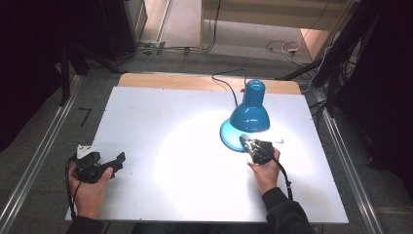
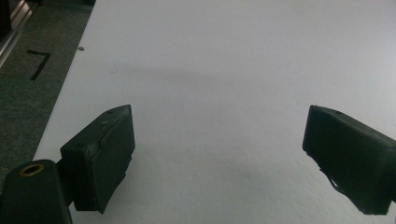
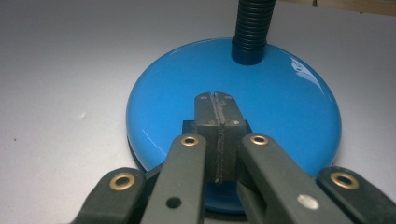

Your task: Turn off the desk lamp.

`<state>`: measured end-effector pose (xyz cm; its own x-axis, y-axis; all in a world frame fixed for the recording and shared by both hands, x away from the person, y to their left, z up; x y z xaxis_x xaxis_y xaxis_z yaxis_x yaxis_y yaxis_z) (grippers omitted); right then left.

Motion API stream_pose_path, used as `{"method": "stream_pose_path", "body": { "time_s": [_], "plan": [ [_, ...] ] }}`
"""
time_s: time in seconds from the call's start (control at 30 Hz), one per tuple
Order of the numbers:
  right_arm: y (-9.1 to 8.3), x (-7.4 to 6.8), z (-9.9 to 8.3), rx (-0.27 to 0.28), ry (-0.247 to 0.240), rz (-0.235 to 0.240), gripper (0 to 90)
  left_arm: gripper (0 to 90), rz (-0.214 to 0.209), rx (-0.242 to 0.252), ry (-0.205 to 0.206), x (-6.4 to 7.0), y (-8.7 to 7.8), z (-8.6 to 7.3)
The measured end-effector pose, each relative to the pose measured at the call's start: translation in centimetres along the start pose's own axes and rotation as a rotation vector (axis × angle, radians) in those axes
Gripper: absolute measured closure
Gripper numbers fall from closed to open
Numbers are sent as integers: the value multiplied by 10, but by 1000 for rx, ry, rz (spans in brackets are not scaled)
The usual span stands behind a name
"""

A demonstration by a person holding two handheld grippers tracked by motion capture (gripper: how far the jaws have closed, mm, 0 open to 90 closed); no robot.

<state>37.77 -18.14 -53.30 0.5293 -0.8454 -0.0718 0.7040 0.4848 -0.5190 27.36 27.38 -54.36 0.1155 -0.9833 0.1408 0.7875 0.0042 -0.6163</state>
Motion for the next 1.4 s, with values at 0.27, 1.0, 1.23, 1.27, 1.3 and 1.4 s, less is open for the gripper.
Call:
{"method": "stream_pose_path", "body": {
  "time_s": [0.27,1.0,1.23,1.27,1.3,1.4],
  "plan": [
    [1,0,1,1,-2,0,878,102,-2,-1,3,1,0,0],
    [2,1,1,7,-3,2,880,102,-5,-2,8,3,1,0],
    [3,1,1,9,-7,2,880,102,-3,-3,9,3,1,0],
    [3,1,1,9,-7,2,880,102,-3,-4,10,3,1,0],
    [3,1,1,9,-6,2,880,102,-2,-4,10,3,1,0],
    [3,2,2,9,-5,5,880,102,-4,-3,10,3,1,0]
  ]
}}
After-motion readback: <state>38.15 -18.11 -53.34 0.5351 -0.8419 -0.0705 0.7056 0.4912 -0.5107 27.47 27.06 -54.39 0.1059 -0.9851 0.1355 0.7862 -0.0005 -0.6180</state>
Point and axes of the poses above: each handheld gripper's, and its own axes: y roughly forward along the jaws, z roughly out of its top, x roughly to its right, the point moved 5 cm from there along y, roughly forward along the jaws, and after that the axes turned 6 degrees about z, right-handed, at the moved point
